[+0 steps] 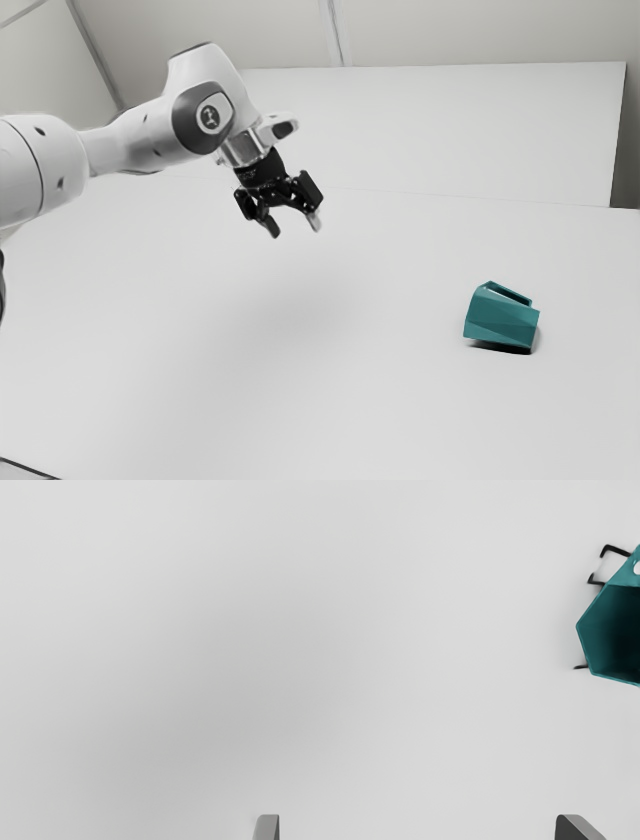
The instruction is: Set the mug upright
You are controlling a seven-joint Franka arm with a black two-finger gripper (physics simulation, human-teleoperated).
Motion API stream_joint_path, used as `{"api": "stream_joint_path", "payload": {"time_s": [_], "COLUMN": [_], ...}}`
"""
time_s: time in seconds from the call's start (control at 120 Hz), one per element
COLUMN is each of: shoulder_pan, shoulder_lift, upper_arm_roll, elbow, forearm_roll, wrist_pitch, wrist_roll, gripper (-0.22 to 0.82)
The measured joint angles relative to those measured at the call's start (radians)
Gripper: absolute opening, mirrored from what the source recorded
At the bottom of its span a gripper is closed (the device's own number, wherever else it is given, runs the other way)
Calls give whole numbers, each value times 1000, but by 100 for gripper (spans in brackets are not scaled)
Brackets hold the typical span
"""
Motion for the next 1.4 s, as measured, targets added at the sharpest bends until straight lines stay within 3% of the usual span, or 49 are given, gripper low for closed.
{"api": "stream_joint_path", "payload": {"time_s": [0.225,0.475,0.658,1.4], "shoulder_pan": [-20,-46,-75,-175], "shoulder_lift": [-10,164,279,414], "upper_arm_roll": [-40,-55,-64,-109], "elbow": [-198,-137,-72,79], "forearm_roll": [-412,-688,-794,-941], "wrist_pitch": [167,234,242,271], "wrist_roll": [69,240,365,642], "gripper": [60,60,60,60]}}
